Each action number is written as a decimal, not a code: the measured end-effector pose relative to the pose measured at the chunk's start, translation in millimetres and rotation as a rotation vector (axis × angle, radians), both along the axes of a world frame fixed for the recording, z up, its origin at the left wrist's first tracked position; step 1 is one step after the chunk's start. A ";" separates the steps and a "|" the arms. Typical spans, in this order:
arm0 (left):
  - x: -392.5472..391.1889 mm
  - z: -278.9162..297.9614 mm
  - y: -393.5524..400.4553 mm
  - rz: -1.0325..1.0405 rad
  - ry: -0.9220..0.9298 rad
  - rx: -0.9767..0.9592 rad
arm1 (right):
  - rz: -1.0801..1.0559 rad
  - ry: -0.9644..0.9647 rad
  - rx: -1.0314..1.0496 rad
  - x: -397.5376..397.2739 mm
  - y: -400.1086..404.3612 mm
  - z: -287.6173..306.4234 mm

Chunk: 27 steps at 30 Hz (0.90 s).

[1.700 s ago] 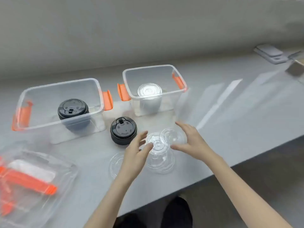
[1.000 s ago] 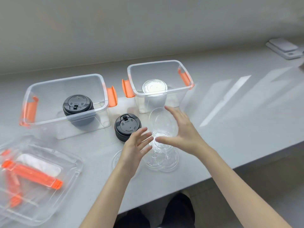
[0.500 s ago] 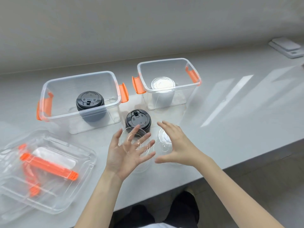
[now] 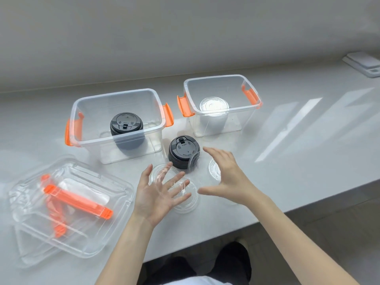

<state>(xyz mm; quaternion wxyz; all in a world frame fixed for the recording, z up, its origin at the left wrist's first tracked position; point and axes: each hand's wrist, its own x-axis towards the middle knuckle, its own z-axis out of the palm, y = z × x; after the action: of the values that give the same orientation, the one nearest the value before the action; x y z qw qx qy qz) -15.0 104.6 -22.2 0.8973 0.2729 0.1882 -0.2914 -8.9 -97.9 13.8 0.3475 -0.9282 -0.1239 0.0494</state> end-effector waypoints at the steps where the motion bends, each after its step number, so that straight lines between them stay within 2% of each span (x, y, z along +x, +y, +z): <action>1: 0.7 1.6 -1.1 -0.013 -0.013 -0.020 | 0.033 -0.021 0.049 -1.8 9.1 8.4; 4: 2.5 7.3 -6.2 -0.066 -0.049 -0.076 | 0.150 -0.049 0.061 -8.9 36.5 20.8; 7: 3.3 12.3 -10.5 -0.089 -0.066 -0.073 | 0.182 -0.052 0.029 -10.9 53.2 21.5; 11: 1.4 10.4 -3.7 -0.041 -0.061 -0.038 | 0.204 -0.025 0.046 -11.3 60.9 15.1; 15: -3.2 5.2 23.2 0.046 -0.055 -0.042 | 0.154 0.083 0.087 -10.7 51.0 -0.3; 21: -14.5 -2.6 47.9 0.155 -0.034 0.079 | 0.179 0.180 -0.256 -12.3 49.9 -40.2; 24: -18.3 -5.4 50.8 0.177 -0.015 0.136 | 0.175 0.179 -0.287 -10.9 52.9 -47.8; 27: -18.1 -9.6 54.9 0.195 -0.012 0.187 | 0.155 0.152 -0.229 -9.6 49.8 -43.0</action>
<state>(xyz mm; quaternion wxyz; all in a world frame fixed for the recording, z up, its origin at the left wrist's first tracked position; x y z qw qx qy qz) -33.1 159.5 -31.8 0.8931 0.3376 0.2348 -0.1825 -18.5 -48.1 -29.3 0.2427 -0.9430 -0.1622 0.1600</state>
